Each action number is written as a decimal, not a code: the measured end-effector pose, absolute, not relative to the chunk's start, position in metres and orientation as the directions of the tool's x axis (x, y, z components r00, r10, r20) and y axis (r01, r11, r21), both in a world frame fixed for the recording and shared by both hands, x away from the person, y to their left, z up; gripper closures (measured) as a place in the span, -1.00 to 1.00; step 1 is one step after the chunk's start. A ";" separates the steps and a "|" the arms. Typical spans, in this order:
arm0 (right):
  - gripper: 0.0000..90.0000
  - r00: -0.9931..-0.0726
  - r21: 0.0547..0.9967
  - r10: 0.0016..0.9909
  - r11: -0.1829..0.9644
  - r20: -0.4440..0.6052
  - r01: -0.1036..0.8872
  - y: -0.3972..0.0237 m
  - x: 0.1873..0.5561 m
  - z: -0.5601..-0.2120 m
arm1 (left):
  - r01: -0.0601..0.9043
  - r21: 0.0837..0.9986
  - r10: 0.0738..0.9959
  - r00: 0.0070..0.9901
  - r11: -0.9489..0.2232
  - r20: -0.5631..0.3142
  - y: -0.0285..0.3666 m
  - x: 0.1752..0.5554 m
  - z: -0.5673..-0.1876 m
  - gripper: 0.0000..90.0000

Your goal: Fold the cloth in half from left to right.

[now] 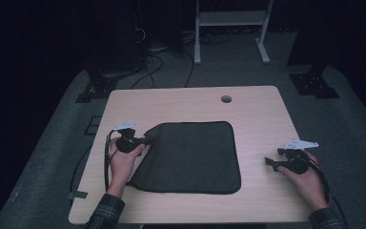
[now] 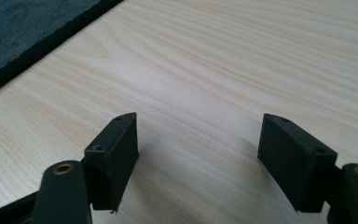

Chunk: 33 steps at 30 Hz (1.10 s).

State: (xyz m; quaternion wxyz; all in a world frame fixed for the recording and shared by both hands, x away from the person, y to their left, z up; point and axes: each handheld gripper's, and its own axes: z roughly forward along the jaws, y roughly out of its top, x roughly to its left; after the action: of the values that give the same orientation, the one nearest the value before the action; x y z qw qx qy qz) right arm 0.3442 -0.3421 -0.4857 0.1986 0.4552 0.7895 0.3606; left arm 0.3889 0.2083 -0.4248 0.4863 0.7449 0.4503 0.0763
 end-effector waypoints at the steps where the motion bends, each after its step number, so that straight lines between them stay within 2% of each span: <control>1: -0.39 -0.507 0.750 0.862 0.326 0.015 0.575 -0.342 0.344 -0.486 | 0.597 0.793 0.745 0.583 -0.121 -0.324 0.208 0.389 -0.425 0.98; 17: -0.39 -0.508 0.750 0.861 0.327 0.014 0.575 -0.342 0.344 -0.486 | 0.564 0.804 0.648 0.687 -0.190 -0.328 0.151 0.400 -0.419 0.98; 33: -0.39 -0.509 0.750 0.861 0.328 0.014 0.574 -0.342 0.344 -0.486 | 0.541 0.805 0.587 0.742 -0.242 -0.322 0.109 0.407 -0.419 0.98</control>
State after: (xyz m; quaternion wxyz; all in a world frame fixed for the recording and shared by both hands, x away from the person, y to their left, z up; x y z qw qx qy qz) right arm 0.3443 -0.3423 -0.4857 0.1986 0.4540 0.7902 0.3607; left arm 0.4067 0.1086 -0.4192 0.5007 0.7878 0.3581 0.0231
